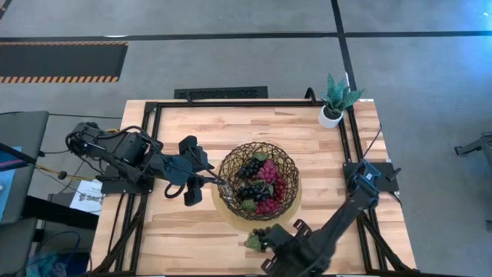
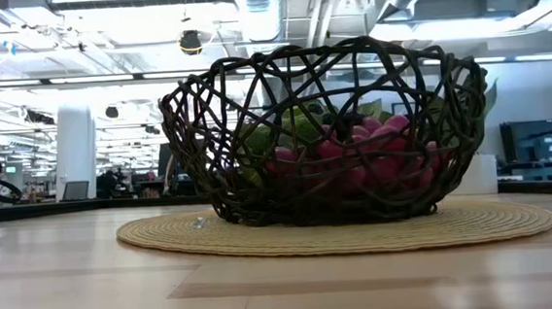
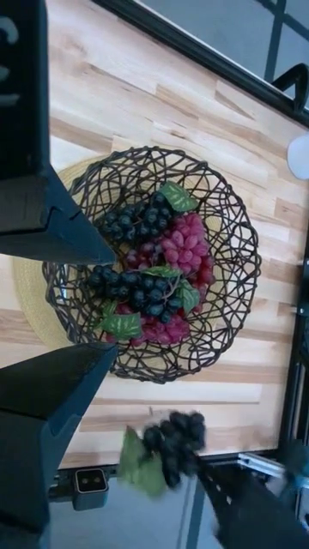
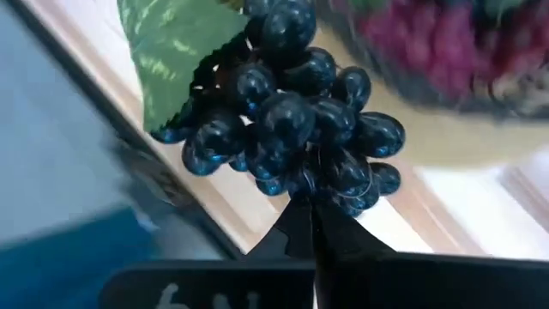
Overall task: Build produce basket
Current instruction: Put the black grapes into the black wire basket
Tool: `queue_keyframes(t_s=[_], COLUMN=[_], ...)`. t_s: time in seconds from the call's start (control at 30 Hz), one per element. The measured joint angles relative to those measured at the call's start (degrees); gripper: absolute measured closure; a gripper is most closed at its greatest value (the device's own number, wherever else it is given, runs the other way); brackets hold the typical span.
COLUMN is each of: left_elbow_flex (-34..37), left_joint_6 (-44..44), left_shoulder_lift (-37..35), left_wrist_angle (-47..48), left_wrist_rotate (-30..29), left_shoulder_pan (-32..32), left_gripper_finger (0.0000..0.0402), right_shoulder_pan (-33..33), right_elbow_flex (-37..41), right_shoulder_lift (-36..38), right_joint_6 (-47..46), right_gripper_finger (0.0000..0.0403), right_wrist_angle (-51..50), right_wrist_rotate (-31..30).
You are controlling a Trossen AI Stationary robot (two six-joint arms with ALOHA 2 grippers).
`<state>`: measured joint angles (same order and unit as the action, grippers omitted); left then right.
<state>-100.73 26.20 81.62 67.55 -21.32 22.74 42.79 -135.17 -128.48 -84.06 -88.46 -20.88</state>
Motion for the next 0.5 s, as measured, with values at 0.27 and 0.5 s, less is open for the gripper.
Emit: queue_keyframes(t_s=[0.27, 0.5], left_elbow_flex=[0.1, 2.07], left_joint_6=[-8.04, -16.9], left_shoulder_lift=[0.02, -0.02], left_wrist_angle=[-12.07, -28.8], left_wrist_rotate=[6.77, 15.72], left_shoulder_pan=[1.67, 3.96], left_gripper_finger=[0.0255, 0.0255], right_shoulder_pan=[0.96, -1.09], right_elbow_flex=[3.67, 3.71], right_shoulder_lift=[10.4, 16.32], right_joint_6=[0.96, 11.35], right_gripper_finger=[0.0402, 0.0402], right_wrist_angle=[1.92, 2.41], right_wrist_rotate=[-19.42, -30.34])
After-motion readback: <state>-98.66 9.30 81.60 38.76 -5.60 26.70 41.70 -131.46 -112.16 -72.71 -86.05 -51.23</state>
